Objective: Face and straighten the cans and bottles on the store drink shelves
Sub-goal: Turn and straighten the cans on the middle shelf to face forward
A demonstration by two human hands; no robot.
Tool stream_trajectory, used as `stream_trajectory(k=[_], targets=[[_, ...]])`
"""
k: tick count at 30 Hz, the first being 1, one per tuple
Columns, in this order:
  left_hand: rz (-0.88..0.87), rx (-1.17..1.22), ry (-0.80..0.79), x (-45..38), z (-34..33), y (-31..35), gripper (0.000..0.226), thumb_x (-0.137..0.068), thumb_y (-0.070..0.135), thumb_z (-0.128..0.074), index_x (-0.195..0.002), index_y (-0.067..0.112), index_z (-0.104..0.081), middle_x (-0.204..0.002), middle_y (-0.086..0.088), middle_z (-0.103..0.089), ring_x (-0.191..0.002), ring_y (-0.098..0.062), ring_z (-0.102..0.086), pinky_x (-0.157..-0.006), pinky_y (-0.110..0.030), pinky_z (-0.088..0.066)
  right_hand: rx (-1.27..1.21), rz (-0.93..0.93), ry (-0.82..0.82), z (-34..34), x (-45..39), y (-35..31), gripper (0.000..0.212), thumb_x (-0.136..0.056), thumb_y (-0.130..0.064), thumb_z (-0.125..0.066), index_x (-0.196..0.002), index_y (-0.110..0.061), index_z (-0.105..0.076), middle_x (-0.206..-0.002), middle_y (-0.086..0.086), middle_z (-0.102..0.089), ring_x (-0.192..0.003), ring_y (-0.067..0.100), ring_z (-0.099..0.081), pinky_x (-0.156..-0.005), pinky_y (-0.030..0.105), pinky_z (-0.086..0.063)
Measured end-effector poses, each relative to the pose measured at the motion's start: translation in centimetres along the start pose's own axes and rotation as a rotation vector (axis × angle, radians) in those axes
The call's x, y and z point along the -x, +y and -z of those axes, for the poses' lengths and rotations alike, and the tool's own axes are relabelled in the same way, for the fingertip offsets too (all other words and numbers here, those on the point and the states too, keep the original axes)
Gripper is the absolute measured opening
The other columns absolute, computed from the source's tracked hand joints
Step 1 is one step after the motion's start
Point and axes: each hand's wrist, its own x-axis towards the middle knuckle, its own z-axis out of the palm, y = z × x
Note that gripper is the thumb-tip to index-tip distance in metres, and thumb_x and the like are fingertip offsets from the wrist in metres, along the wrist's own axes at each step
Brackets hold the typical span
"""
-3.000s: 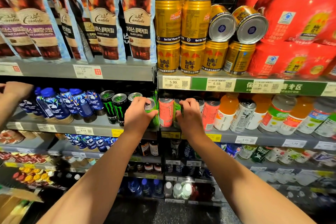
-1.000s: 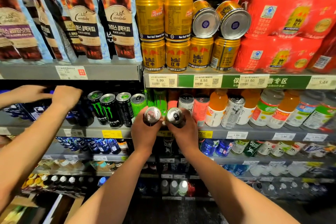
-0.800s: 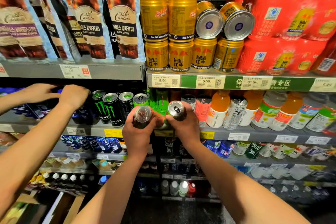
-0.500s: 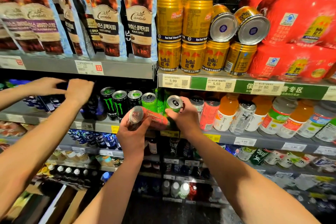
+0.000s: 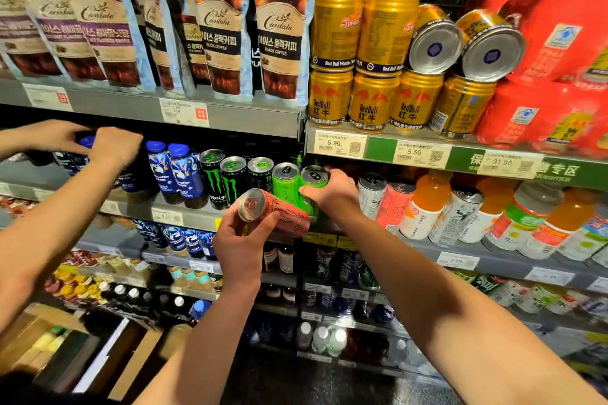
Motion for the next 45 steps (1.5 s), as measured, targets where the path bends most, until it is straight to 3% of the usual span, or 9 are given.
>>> stream_trajectory(k=[7, 10, 16, 18, 20, 24, 29, 39, 45], targets=[[0.024, 0.019, -0.051, 0.6, -0.9, -0.1, 0.046, -0.070, 0.009, -0.087, -0.107, 0.031, -0.070, -0.100, 0.006, -0.075, -0.095, -0.011, -0.070, -0.081, -0.019, -0.055, -0.002, -0.060, -0.006, -0.3, -0.2, 0.5, 0.089, -0.077, -0.053, -0.076, -0.147, -0.011, -0.040, -0.143, 0.012, -0.051, -0.130, 0.032, -0.049, -0.104, 0.040, -0.047], [0.043, 0.003, -0.069, 0.9, -1.5, -0.4, 0.049, -0.071, 0.008, -0.088, -0.114, 0.023, -0.070, -0.105, 0.002, -0.074, -0.099, -0.014, -0.070, -0.085, -0.024, -0.056, -0.032, -0.006, 0.006, -0.6, 0.1, 1.4, 0.080, -0.078, -0.047, -0.078, -0.141, -0.010, -0.047, -0.127, 0.012, -0.060, -0.117, 0.029, -0.055, -0.097, 0.038, -0.049], [0.055, -0.028, -0.101, 1.7, -2.9, -0.3, 0.045, -0.072, 0.010, -0.087, -0.108, 0.031, -0.070, -0.100, 0.006, -0.074, -0.093, -0.007, -0.070, -0.085, -0.023, -0.056, -0.104, 0.078, 0.135, 0.1, 2.2, 3.8, 0.018, -0.080, -0.021, -0.072, -0.088, -0.019, -0.056, -0.079, 0.000, -0.060, -0.075, 0.020, -0.050, -0.069, 0.025, -0.033], [0.049, -0.040, -0.108, 2.0, -3.5, -0.2, 0.045, -0.072, 0.009, -0.086, -0.107, 0.031, -0.069, -0.097, 0.008, -0.073, -0.087, 0.001, -0.069, -0.079, -0.016, -0.055, -0.141, 0.107, 0.185, 0.6, 3.5, 4.9, 0.020, -0.080, -0.020, -0.066, -0.071, -0.021, -0.049, -0.065, -0.005, -0.055, -0.063, 0.017, -0.049, -0.063, 0.029, -0.034], [0.046, -0.044, -0.116, 2.3, -4.2, -0.2, 0.045, -0.072, 0.007, -0.086, -0.106, 0.031, -0.068, -0.095, 0.012, -0.072, -0.081, 0.008, -0.066, -0.075, -0.011, -0.053, -0.259, 0.139, 0.270, 1.1, 4.8, 6.5, 0.006, -0.082, -0.017, -0.068, -0.081, -0.015, -0.062, -0.076, 0.002, -0.065, -0.072, 0.018, -0.059, -0.067, 0.031, -0.042], [0.041, -0.059, -0.127, 2.7, -5.2, -0.6, 0.044, -0.071, 0.008, -0.087, -0.100, 0.037, -0.068, -0.085, 0.020, -0.074, -0.082, 0.006, -0.067, -0.082, -0.018, -0.055, -0.240, 0.226, 0.519, 2.0, 5.7, 8.8, 0.031, -0.086, -0.013, -0.072, -0.114, -0.012, -0.060, -0.105, 0.006, -0.055, -0.089, 0.019, -0.055, -0.074, 0.029, -0.046], [0.039, -0.072, -0.121, 3.0, -5.7, -1.1, 0.043, -0.069, 0.016, -0.089, -0.099, 0.039, -0.070, -0.090, 0.016, -0.074, -0.090, -0.007, -0.070, -0.092, -0.037, -0.057, -0.173, 0.179, 0.429, 3.2, 4.9, 9.0, 0.054, -0.091, -0.013, -0.069, -0.140, -0.018, -0.047, -0.123, 0.007, -0.044, -0.097, 0.016, -0.049, -0.083, 0.029, -0.046], [0.032, -0.074, -0.121, 2.6, -5.0, -0.9, 0.042, -0.071, 0.011, -0.088, -0.099, 0.037, -0.069, -0.086, 0.020, -0.074, -0.084, 0.001, -0.068, -0.088, -0.033, -0.057, -0.085, 0.185, 0.423, 2.6, 4.8, 8.3, 0.040, -0.092, -0.019, -0.067, -0.129, -0.011, -0.054, -0.097, -0.013, -0.037, -0.093, 0.023, -0.053, -0.081, 0.039, -0.050], [-0.001, -0.120, -0.142, 2.8, -4.8, -0.9, 0.046, -0.072, 0.008, -0.086, -0.102, 0.038, -0.066, -0.085, 0.027, -0.072, -0.082, 0.009, -0.066, -0.081, -0.018, -0.057, 0.010, 0.211, 0.519, 1.7, 4.5, 8.6, 0.037, -0.084, -0.023, -0.075, -0.105, -0.008, -0.048, -0.113, 0.012, -0.050, -0.100, 0.029, -0.051, -0.074, 0.040, -0.048]])
